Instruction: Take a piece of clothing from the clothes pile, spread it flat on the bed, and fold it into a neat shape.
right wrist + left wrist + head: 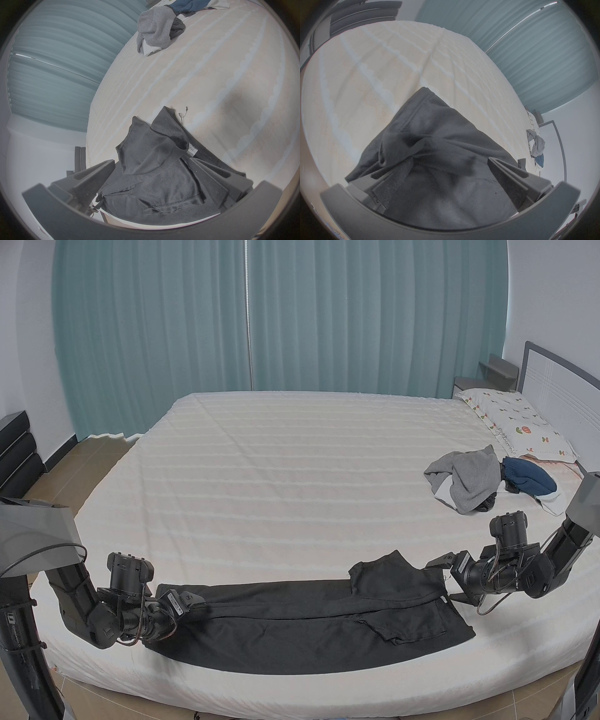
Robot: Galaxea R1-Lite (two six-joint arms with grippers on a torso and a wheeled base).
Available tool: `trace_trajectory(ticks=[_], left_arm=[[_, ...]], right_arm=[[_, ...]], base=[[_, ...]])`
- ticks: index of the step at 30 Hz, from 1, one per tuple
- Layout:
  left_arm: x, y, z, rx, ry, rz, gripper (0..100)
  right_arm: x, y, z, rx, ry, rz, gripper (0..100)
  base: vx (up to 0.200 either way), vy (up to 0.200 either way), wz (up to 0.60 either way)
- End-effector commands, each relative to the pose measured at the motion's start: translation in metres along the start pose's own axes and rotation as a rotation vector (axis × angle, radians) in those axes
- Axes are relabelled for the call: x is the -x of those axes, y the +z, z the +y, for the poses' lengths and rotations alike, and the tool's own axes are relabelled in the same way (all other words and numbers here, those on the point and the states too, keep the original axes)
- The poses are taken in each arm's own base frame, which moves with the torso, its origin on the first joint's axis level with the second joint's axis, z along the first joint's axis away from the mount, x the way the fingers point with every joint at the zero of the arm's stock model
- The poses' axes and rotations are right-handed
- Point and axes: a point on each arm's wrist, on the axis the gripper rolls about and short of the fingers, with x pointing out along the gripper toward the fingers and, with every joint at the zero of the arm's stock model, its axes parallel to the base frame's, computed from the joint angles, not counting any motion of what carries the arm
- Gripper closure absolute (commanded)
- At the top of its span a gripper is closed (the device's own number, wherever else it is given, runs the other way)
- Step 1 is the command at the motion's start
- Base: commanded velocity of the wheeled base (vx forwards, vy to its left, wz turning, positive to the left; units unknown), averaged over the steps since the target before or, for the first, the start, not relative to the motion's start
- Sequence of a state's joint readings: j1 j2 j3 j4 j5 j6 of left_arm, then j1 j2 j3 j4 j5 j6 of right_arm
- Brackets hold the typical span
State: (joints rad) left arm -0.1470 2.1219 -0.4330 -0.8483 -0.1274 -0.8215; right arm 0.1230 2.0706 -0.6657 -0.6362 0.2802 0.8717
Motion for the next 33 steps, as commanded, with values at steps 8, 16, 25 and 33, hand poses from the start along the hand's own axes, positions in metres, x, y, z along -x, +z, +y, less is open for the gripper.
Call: trace_trajectory(ticks=[8,16,25,33], left_arm=[[0.042,0.039,-0.012,0.022,-0.049,-0.137,0],[0.023,0.049,-0.019,0.141,-0.081,-0.155,0],[0.038,0.051,-0.017,0.113,-0.071,-0.164,0],[0.037,0.044,0.001,0.01,0.065,-0.062,0]], right_arm=[[0.0,0.0,0.001,0.002,0.002,0.0,0],[0.0,-0.001,0.003,0.007,0.007,0.001,0],[0.005,-0.005,0.014,-0.003,0.034,-0.002,0],[0.004,-0.008,0.016,-0.041,0.034,0.008,0]], base=[[0.0,0.0,0.0],[0.0,0.0,0.0],[0.0,0.0,0.0],[0.0,0.0,0.0]])
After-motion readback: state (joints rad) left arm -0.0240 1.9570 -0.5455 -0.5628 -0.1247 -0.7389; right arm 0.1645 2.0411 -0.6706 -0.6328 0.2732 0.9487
